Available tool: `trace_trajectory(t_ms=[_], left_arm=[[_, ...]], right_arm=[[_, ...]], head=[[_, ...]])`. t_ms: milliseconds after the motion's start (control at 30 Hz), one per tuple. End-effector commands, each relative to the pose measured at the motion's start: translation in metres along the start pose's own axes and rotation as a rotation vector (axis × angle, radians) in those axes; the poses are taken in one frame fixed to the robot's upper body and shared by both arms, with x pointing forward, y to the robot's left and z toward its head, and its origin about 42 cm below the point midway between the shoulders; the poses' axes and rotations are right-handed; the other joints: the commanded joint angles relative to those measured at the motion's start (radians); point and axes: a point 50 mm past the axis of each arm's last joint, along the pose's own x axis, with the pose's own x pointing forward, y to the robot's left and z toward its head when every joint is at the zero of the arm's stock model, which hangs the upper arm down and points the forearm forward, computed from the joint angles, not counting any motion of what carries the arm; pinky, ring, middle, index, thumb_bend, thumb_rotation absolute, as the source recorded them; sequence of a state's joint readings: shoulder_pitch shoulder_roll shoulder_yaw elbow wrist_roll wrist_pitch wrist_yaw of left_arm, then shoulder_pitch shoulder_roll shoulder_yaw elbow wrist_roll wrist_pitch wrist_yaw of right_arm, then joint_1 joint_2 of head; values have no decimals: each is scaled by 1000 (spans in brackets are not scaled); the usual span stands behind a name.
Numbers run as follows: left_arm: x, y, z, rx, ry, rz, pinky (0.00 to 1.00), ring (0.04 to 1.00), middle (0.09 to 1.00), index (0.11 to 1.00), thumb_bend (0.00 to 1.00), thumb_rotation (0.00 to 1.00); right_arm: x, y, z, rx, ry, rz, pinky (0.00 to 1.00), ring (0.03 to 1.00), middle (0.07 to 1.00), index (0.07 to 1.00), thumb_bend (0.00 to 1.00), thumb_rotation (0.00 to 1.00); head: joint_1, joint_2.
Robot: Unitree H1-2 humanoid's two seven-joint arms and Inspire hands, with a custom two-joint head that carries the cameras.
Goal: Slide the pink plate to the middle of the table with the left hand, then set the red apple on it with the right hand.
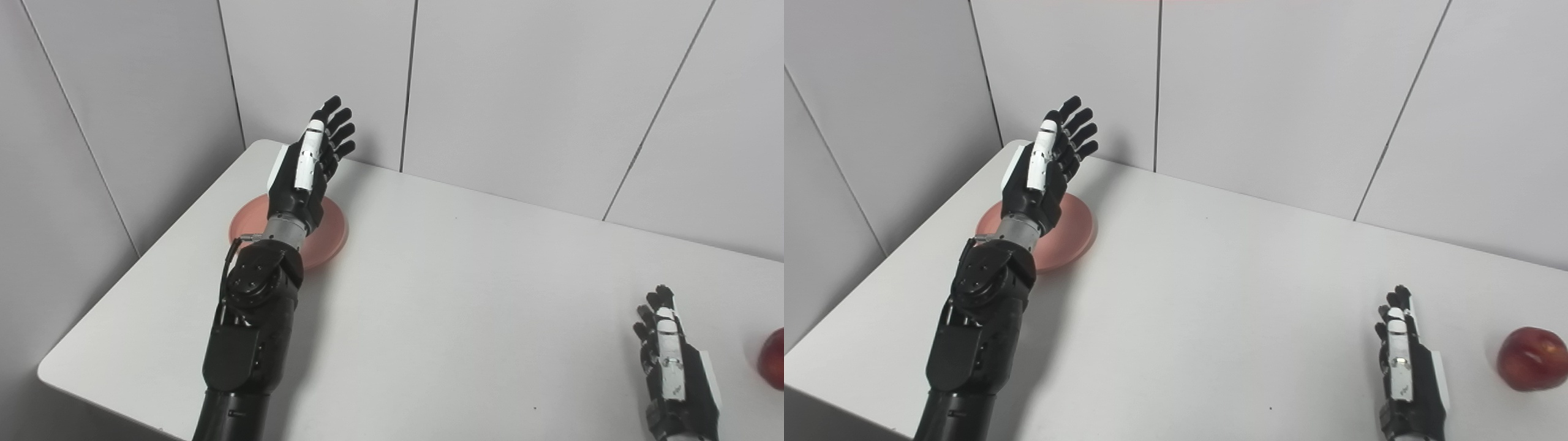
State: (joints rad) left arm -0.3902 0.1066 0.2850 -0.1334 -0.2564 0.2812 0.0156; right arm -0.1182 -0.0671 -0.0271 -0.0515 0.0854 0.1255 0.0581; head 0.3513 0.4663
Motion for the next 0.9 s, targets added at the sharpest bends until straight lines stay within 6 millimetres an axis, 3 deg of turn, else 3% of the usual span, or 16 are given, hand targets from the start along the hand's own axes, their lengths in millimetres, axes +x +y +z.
trace_trajectory(t_ms=[0,333,867], left_arm=[[16,1,28,2,-114,-8,894,903,914,890,387,1000],[28,40,52,67,-148,62,867,883,896,879,374,1000],[34,88,68,105,-184,201,858,872,872,857,334,1000]], right_arm=[[8,1,20,-8,-107,10,1000,992,995,1000,102,1000],[8,0,20,-10,-98,13,1000,993,997,1000,98,1000],[7,1,22,1,-91,18,1000,999,1000,1000,94,1000]], head=[[1,1],[9,1],[22,1]])
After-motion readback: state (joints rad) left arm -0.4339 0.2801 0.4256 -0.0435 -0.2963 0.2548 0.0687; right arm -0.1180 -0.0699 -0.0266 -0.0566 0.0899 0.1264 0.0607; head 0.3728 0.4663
